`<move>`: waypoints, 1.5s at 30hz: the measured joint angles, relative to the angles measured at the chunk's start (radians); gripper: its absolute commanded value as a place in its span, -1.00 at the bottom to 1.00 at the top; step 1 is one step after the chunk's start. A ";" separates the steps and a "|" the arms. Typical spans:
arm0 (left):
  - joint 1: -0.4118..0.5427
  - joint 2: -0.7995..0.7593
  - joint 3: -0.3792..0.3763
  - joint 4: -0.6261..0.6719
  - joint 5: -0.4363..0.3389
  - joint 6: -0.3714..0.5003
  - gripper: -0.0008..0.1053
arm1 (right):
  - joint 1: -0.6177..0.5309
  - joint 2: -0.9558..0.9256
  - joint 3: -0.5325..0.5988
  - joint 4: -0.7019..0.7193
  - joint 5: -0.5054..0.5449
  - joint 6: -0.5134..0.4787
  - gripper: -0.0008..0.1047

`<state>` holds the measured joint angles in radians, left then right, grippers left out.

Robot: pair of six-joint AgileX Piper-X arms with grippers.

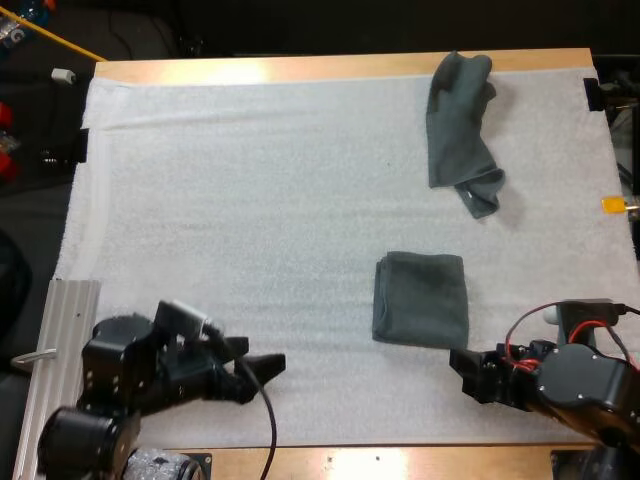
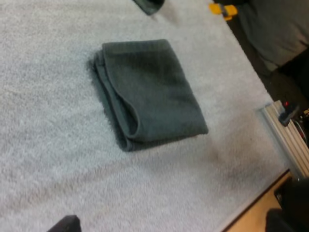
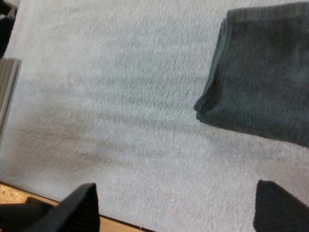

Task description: Pick towel from pile, fold and stack

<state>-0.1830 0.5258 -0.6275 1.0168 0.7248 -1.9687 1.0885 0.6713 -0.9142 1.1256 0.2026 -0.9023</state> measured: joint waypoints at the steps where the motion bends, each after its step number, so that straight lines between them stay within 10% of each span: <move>1: 0.000 0.022 0.000 -0.017 0.000 0.000 0.37 | 0.000 0.000 0.000 0.000 0.000 0.000 0.23; 25: -0.246 0.722 -0.001 -0.667 -0.043 -0.203 0.37 | 0.000 0.000 0.000 0.000 0.024 0.005 0.23; 45: -0.247 1.168 -0.180 -0.677 0.000 -0.217 0.37 | 0.000 0.000 0.000 0.000 0.057 0.005 0.23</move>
<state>-0.4297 1.6934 -0.8070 0.3403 0.7246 -2.1857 1.0885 0.6713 -0.9142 1.1256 0.2592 -0.8977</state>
